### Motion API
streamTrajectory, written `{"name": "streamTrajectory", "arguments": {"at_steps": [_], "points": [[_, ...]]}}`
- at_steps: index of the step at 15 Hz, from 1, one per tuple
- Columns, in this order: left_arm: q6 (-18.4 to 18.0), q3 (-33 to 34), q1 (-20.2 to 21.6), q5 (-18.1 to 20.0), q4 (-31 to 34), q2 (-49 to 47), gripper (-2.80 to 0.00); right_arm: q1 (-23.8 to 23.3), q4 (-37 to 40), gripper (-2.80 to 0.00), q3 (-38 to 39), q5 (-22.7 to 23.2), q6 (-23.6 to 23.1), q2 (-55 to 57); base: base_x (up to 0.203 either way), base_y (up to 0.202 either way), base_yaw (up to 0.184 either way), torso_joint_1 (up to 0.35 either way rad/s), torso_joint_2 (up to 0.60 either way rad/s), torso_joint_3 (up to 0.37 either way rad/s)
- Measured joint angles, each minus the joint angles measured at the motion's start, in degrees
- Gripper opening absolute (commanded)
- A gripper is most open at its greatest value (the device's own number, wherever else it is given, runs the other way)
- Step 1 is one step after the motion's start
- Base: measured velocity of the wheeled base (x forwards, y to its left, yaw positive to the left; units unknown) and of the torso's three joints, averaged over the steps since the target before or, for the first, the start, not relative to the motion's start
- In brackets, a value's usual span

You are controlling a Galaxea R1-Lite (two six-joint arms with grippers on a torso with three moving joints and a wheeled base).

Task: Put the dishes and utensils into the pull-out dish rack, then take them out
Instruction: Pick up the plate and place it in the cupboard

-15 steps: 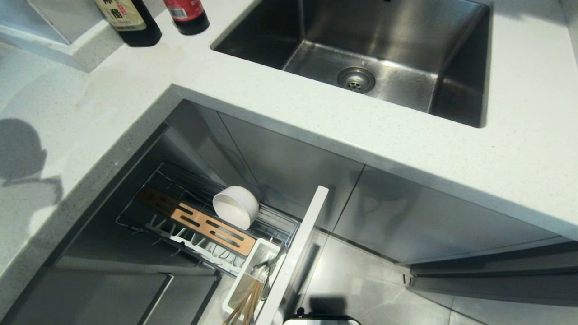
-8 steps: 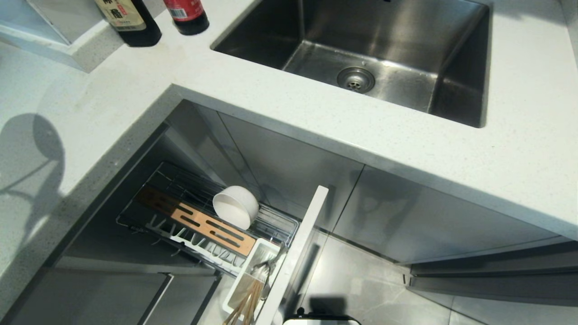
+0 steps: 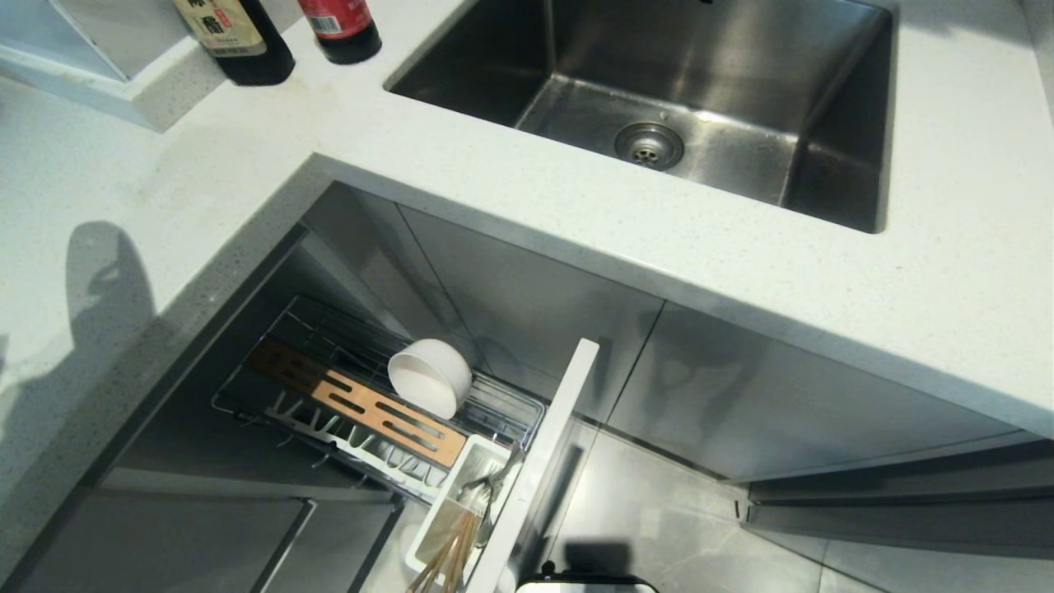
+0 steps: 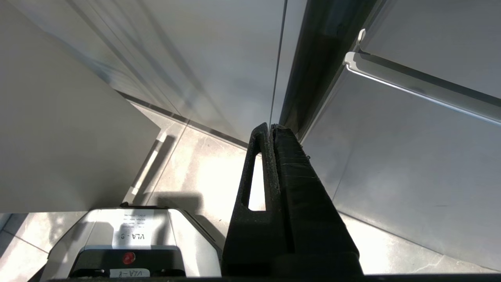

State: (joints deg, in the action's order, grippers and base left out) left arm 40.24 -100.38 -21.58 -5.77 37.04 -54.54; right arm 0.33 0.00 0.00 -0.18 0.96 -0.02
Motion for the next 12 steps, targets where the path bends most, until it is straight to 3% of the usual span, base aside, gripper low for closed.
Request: {"name": "streamTrajectory", "arguments": {"at_steps": [3,9,12], "points": [[2.6,0.16,-2.92,4.54,0.11,0.99,-2.8,0.0,0.0,-2.8,0.0,0.02,0.0,0.0,0.0,0.0,0.0,0.0,0.0,0.0],[8.88,2.75,-9.99,4.93,0.11,1.07,-2.8,0.0,0.0,-2.8,0.0,0.0,0.02,0.0,0.0,0.0,0.0,0.0,0.0,0.0],[9.92,6.27,-12.78,4.92,-0.27,0.77,-2.8,0.0,0.0,-2.8,0.0,0.0,0.02,0.0,0.0,0.0,0.0,0.0,0.0,0.0]]}}
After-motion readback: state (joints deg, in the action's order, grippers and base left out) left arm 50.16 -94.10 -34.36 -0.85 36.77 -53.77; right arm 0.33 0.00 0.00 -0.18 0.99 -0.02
